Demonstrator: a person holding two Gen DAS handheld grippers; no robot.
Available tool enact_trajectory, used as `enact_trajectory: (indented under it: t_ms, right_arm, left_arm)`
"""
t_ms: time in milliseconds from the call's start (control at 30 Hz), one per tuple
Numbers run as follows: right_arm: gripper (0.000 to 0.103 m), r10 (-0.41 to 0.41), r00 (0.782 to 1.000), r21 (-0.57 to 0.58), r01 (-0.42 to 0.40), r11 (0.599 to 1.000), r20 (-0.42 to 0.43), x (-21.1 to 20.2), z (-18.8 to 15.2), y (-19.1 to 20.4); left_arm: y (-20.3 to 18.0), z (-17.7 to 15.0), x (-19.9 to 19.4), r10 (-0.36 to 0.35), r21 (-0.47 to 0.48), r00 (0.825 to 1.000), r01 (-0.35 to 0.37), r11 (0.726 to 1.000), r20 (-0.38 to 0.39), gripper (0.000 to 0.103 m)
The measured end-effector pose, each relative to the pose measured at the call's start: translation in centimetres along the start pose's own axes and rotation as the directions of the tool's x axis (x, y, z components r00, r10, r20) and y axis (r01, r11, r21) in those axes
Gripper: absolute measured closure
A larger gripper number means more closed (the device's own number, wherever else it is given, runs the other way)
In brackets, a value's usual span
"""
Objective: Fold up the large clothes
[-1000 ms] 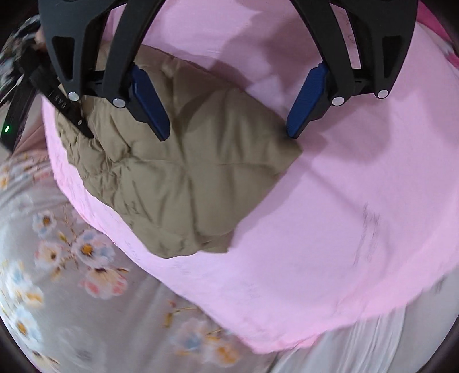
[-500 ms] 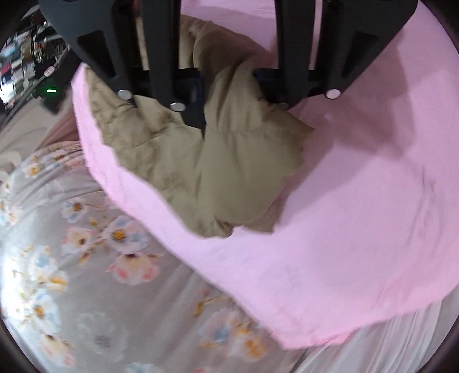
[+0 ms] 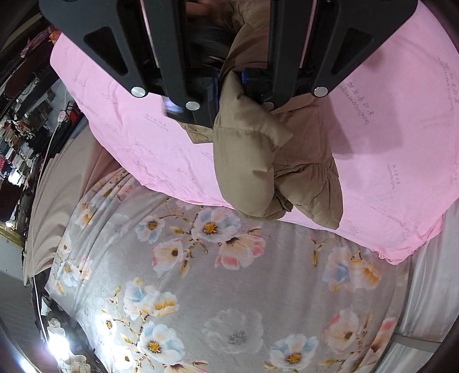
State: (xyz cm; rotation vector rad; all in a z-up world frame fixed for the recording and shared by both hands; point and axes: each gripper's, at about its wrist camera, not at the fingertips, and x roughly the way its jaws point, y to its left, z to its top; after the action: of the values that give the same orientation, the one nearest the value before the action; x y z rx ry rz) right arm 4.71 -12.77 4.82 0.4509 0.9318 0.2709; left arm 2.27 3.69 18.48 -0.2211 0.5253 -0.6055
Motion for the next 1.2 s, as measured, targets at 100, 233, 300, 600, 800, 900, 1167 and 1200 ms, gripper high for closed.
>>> enact_trajectory:
  t_ms: [100,233,300,600,800,900,1167,1200]
  right_arm:
    - [0.091,-0.08,0.997,-0.016,0.08,0.997,0.0,-4.4,-3.5,-1.7]
    - [0.092,-0.141,0.989,-0.068,0.138,0.988,-0.042,-4.0,-7.0,-2.1]
    - [0.094,-0.165,0.986,-0.086,0.163,0.983,-0.021,-3.2,-7.4,-1.9]
    - [0.096,-0.131,0.988,0.064,0.126,0.99,0.085,-12.2,-8.1,-8.1]
    - [0.092,-0.247,0.962,0.134,0.231,0.964,0.119,-16.7,-9.8,-11.7]
    - [0.092,-0.264,0.955,0.18,0.239,0.954,0.132,-17.4,-9.9,-12.7]
    - [0.082,-0.24,0.934,0.18,0.196,0.964,0.264,-21.9,-7.7,-13.7]
    - [0.07,-0.227,0.929,0.181,0.179,0.967,0.292,-22.7,-6.9,-13.4]
  left_arm:
    - [0.4,0.1,-0.7,0.049,0.027,0.999,-0.049,0.998,0.007,0.094]
    - [-0.9,0.0,0.5,0.039,0.024,0.999,-0.039,0.999,-0.007,0.094]
    - [-3.0,-0.3,1.2,0.013,0.057,1.0,-0.012,0.998,-0.023,0.094]
    - [-12.4,-5.0,5.2,-0.108,0.183,0.977,0.142,0.973,-0.182,0.094]
    - [-15.7,-10.4,11.3,-0.117,0.179,0.928,0.19,0.965,-0.354,0.095]
    - [-16.3,-12.9,13.3,-0.085,0.193,0.914,0.174,0.966,-0.397,0.095]
    - [-15.5,-12.8,12.9,-0.096,0.156,0.905,0.175,0.972,-0.414,0.086]
    - [-15.2,-12.0,12.4,-0.109,0.151,0.904,0.186,0.971,-0.414,0.082]
